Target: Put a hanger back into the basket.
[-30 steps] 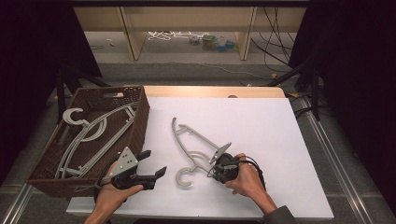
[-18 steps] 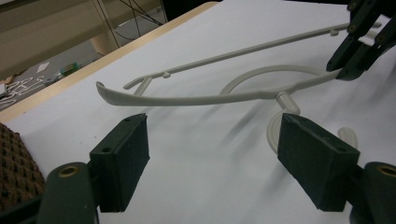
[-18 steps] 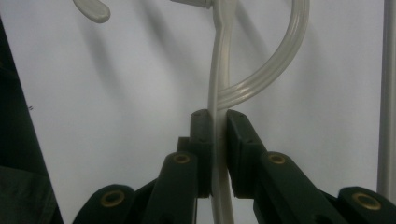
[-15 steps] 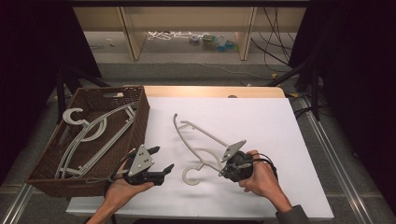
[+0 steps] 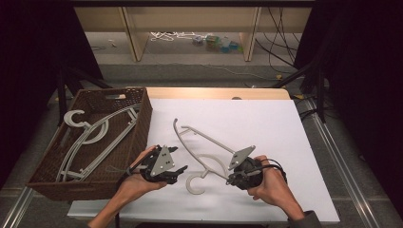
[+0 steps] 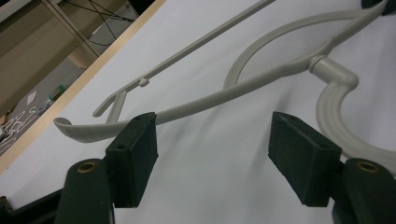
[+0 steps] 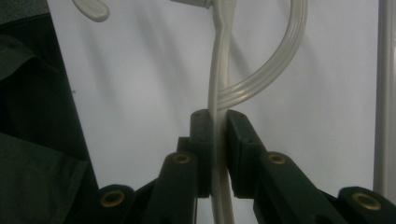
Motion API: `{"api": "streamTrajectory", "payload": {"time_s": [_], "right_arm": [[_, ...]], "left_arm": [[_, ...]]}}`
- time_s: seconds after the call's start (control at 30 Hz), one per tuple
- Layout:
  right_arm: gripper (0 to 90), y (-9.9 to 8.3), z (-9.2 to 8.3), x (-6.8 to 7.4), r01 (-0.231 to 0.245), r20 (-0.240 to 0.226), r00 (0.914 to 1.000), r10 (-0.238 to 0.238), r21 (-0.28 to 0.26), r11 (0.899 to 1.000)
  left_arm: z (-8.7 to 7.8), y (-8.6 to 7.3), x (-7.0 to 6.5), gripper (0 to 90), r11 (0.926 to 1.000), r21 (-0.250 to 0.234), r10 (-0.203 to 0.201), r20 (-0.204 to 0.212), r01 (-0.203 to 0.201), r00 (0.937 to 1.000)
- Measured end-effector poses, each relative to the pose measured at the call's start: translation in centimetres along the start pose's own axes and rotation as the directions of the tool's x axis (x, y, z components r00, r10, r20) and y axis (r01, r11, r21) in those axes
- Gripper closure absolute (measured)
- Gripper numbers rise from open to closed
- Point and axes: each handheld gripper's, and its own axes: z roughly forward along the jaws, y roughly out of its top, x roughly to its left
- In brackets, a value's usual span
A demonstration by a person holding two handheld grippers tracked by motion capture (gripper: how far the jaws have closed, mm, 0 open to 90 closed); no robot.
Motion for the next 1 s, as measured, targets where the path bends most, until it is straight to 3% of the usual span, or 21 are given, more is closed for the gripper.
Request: {"api": "streamTrajectory", "payload": {"time_s": [0.07,0.2,0.37,0.5,0.57,0.67,0.73,0.87,0.93,1.0], "right_arm": [[82.3,0.1,-0.1,0.2,0.011,-0.007,0.9999,-0.011,0.001,1.0],[82.3,0.3,-0.2,0.8,0.022,-0.019,0.9996,-0.022,0.01,1.0],[82.3,0.5,-0.5,1.3,0.04,-0.032,0.9987,-0.04,0.003,0.999],[82.3,0.6,-0.7,1.6,0.048,-0.045,0.9979,-0.047,0.001,0.999],[82.3,0.7,-0.7,1.7,0.053,-0.044,0.9976,-0.053,-0.002,0.999],[82.4,0.7,-0.8,1.9,0.059,-0.053,0.9968,-0.059,-0.004,0.998],[82.3,0.8,-0.9,1.9,0.073,-0.056,0.9958,-0.073,-0.009,0.997],[82.3,0.8,-0.9,2.2,0.082,-0.075,0.9938,-0.082,-0.006,0.997],[82.4,0.9,-1.0,2.2,0.088,-0.079,0.9929,-0.089,-0.015,0.996],[82.4,0.9,-1.0,2.3,0.097,-0.095,0.9906,-0.098,-0.022,0.995]], "left_arm": [[0.2,0.1,0.1,33.4,0.9987,0.037,0.036,-0.004,-0.036,0.9993],[0.5,0.5,-0.1,33.6,0.9965,0.039,0.074,0.004,-0.074,0.9972],[0.5,1.1,-0.2,34.2,0.99,0.05,0.129,0.056,-0.132,0.99],[0.7,1.3,-0.5,34.9,0.9801,0.063,0.184,0.072,-0.188,0.9803],[0.9,1.3,-0.7,36.6,0.9781,0.068,0.191,0.086,-0.197,0.9779],[1.0,1.4,-0.8,42.4,0.9669,0.069,0.235,0.131,-0.246,0.9631],[1.0,1.4,-1.0,44.5,0.9627,0.048,0.257,0.144,-0.266,0.9556],[1.1,1.5,-1.3,51.4,0.9473,0.027,0.31,0.173,-0.319,0.9348],[1.1,1.5,-1.5,53.1,0.936,0.026,0.34,0.197,-0.351,0.9197],[1.3,1.4,-1.6,55.5,0.9276,0.024,0.36,0.206,-0.373,0.9098]]}}
